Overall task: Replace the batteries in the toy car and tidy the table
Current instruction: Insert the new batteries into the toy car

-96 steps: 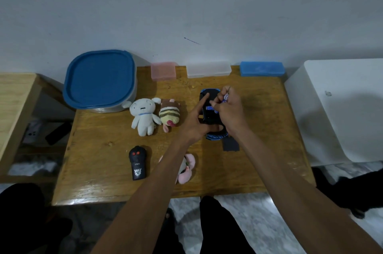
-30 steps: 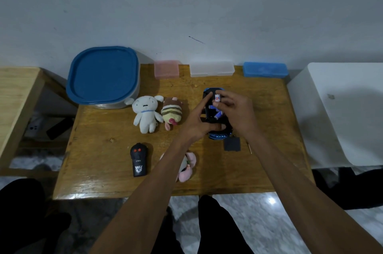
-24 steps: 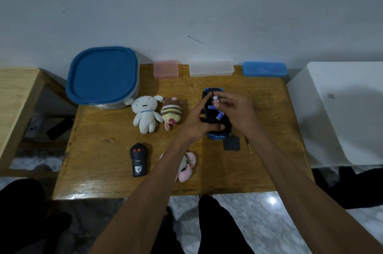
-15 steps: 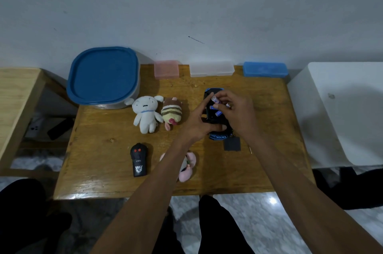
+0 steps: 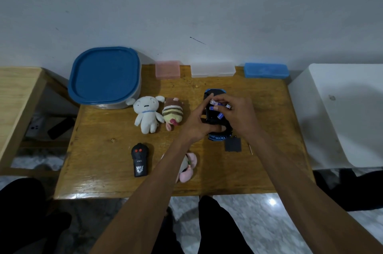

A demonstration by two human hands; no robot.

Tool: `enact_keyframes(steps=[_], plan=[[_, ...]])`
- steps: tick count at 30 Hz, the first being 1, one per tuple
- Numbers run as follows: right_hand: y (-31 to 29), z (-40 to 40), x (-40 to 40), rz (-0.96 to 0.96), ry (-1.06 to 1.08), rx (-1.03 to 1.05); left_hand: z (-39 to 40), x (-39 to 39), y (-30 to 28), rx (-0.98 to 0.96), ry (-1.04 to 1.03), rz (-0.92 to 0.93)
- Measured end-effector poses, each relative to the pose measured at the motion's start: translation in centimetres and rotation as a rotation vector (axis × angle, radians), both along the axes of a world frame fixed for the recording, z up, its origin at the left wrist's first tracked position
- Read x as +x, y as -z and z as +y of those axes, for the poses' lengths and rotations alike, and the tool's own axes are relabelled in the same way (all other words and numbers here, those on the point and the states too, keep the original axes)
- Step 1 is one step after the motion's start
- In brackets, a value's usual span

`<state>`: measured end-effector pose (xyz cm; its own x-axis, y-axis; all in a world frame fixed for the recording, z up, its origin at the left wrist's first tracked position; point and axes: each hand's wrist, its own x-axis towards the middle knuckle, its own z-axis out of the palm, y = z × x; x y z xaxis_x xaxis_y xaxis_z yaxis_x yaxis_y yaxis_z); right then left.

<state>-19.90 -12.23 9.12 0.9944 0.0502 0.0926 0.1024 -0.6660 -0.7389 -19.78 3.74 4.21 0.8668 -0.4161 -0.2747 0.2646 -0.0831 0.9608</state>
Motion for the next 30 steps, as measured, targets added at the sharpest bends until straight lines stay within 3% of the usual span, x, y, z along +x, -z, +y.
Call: enact_keyframes(steps=[10,24,30], plan=[[0.8,1.2,-0.8,-0.197,0.008,-0.134,-0.2,0.4,-0.5,-0.035,-0.044,0.055],[-0.9,1.9,-0.4,-0.010,0.302,0.447,0.0,0.1,-1.4,-0.092,-0.075,0.074],[-0.7,1.2,0.0,-0.055,0.411,0.452,0.2,0.2,-1.3,-0.081,-0.097,0.046]])
